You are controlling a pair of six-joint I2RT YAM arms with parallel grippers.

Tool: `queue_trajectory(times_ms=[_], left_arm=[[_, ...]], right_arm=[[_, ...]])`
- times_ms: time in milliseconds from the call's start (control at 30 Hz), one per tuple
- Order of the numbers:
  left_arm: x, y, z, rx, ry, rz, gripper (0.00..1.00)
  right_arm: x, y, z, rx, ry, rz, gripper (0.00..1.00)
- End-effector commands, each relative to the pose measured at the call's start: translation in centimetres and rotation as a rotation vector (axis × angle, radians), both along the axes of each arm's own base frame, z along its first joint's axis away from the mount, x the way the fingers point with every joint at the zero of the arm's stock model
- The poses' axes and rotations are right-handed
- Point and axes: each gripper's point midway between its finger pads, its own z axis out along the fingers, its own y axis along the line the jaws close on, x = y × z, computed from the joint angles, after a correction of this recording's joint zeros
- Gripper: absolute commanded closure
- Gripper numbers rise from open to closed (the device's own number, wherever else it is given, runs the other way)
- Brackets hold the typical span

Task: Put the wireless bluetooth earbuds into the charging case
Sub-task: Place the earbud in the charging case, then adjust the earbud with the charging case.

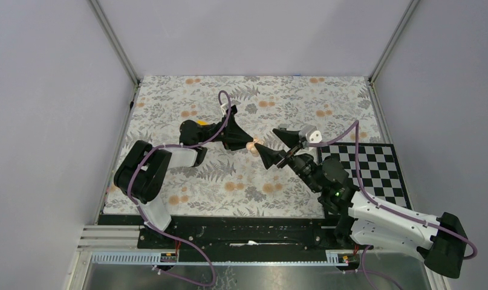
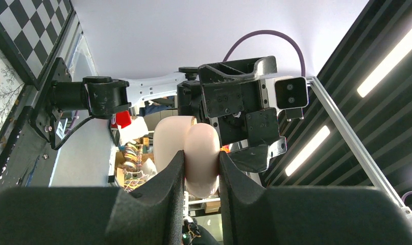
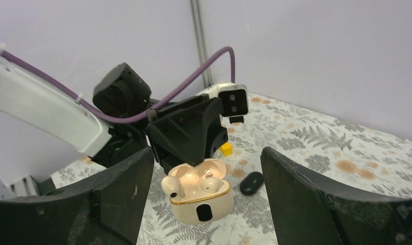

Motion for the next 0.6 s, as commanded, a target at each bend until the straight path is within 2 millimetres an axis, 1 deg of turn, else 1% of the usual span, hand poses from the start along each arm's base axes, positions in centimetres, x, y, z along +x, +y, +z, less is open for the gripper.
queue_trajectory(times_ms=[0,133,200,333,567], left_arm=[[-0.1,0.6,2.7,-0.028,0.093,-0.031,1.0],[0.0,0.6,2.7,-0.028,0.095,-0.028,1.0],[0.0,0.6,2.6,-0.026,0.096,-0.028,1.0],[0.0,0.6,2.5,-0.026,0.097,-0.026,1.0],[-0.1,0.7,2.6,-0.028,0.095,-0.022,1.0]], right_arm=[[1.1,-0.6,0.1,-0.097,0.004,-0.067,0.17],[0.6,0.0,-0.3,-0.132,-0.012,-0.024,0.16],[0.2,0.0,-0.6,-0.143,-0.021,-0.009,0.16],[-0.1,0.0,-0.6,-0.155,-0.036,0.008,0.16],[0.2,0.3,-1.0,-0.174,-0.031,0.008,0.15]])
